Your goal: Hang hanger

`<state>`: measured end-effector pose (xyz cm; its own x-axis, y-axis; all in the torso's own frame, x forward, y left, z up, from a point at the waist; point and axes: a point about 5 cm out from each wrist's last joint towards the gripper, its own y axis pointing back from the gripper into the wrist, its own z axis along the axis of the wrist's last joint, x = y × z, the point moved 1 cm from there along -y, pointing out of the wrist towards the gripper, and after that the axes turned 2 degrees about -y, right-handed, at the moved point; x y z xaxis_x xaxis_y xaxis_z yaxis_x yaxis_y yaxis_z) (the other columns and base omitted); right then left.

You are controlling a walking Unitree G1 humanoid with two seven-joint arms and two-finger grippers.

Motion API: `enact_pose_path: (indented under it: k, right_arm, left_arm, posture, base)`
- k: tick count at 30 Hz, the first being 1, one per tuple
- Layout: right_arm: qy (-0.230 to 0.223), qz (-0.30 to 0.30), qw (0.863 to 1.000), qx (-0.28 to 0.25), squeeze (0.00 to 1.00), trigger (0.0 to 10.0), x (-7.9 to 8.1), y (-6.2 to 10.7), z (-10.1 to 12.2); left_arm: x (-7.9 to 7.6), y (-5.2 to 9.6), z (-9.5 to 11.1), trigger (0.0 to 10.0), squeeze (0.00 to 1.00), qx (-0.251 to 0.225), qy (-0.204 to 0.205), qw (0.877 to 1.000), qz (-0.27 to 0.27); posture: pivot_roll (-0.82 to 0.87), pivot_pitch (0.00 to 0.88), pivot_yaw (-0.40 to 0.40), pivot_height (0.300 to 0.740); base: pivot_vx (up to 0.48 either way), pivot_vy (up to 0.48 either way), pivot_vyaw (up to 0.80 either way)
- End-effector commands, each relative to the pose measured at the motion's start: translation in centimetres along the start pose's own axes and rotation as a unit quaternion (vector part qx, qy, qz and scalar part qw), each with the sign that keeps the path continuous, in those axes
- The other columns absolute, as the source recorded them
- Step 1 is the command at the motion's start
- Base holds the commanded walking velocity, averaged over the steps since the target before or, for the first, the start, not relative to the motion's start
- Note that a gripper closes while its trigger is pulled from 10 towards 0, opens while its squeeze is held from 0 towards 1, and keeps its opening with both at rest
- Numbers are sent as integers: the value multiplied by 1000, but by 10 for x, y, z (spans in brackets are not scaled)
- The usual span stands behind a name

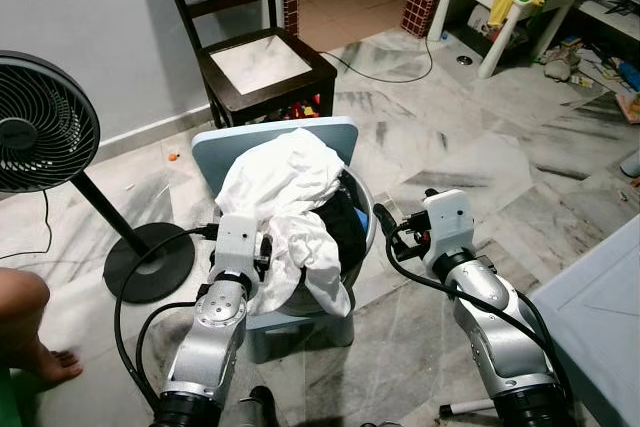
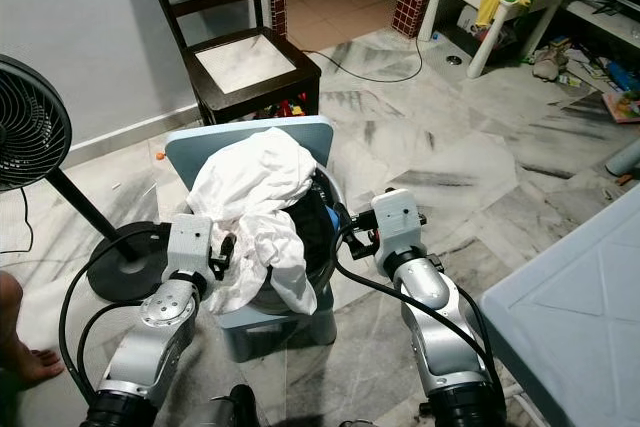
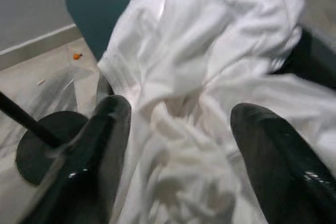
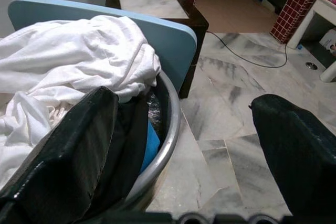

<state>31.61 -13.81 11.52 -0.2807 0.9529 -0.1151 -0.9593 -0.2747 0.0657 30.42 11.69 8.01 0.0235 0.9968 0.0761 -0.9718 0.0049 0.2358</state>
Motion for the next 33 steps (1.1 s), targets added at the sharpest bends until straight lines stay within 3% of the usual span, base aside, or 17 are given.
enact_pose_path:
  k: [1, 7, 11, 14, 20, 27, 33]
  right_arm:
    - [2, -3, 1000, 2, 0, 10000, -3, 2, 0]
    - [2, -2, 1000, 2, 0, 10000, -3, 1, 1]
    - [3, -4, 1000, 3, 0, 10000, -5, 0, 0]
    - [1, -2, 1000, 2, 0, 10000, -3, -2, 0]
    - [0, 0, 1000, 1, 0, 10000, -1, -4, 1]
    - [3, -5, 1000, 0, 0, 10000, -6, -4, 1]
    - [3, -6, 1000, -1, 0, 10000, -6, -4, 2]
  left_arm:
    - [1, 6, 7, 10000, 1000, -21, 11, 1000, 13]
    - [-1, 23, 25, 10000, 1000, -69, 19, 997, 9]
    - [8, 37, 27, 10000, 1000, -66, 35, 997, 25]
    - [14, 52, 21, 10000, 1000, -46, 80, 995, 44]
    - [25, 53, 8, 10000, 1000, -2, 151, 984, 93]
    - [31, 56, -21, 10000, 1000, 64, 182, 975, 110]
    - [25, 48, -23, 10000, 1000, 73, 196, 975, 81]
  posture:
    - [27, 194, -28, 740]
    - [30, 192, -31, 740]
    - [41, 190, -32, 740]
    - [50, 187, -31, 740]
    - [47, 180, -31, 740]
    - [39, 180, -32, 740]
    - [32, 180, -32, 740]
  base:
    - [0, 0, 0]
    - [0, 0, 0]
    - [0, 0, 0]
    - [0, 0, 0]
    - [0, 0, 0]
    - [0, 0, 0]
    - [0, 0, 0]
